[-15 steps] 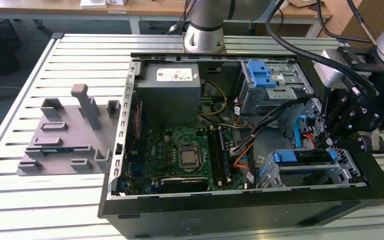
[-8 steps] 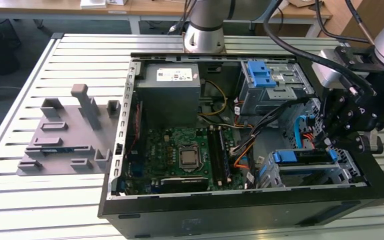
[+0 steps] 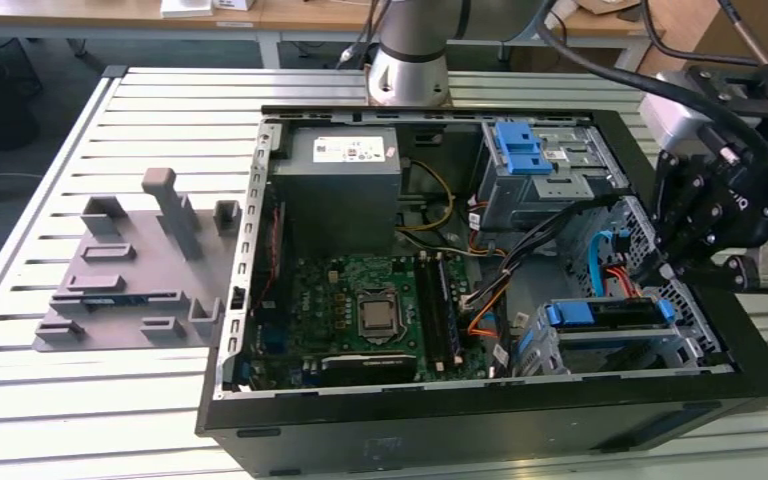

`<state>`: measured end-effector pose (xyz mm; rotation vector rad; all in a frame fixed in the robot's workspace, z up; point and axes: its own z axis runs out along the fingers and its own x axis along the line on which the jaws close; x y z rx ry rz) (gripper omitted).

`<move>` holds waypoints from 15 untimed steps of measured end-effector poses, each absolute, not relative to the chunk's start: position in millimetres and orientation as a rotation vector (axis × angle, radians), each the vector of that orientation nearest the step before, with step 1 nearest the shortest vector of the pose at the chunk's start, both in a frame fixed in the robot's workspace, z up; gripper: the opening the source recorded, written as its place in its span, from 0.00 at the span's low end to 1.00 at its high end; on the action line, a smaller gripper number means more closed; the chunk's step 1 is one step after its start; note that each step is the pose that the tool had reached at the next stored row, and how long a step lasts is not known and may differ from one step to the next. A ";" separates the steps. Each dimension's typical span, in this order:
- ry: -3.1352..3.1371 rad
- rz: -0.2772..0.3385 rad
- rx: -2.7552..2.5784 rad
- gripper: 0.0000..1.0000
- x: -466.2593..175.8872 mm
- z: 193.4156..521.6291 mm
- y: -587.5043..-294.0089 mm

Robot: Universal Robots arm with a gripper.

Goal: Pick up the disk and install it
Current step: 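Insert the second disk wire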

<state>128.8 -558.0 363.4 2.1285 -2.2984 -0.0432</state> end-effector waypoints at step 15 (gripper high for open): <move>-2.302 -0.037 2.132 0.11 108.5 376.8 -557.7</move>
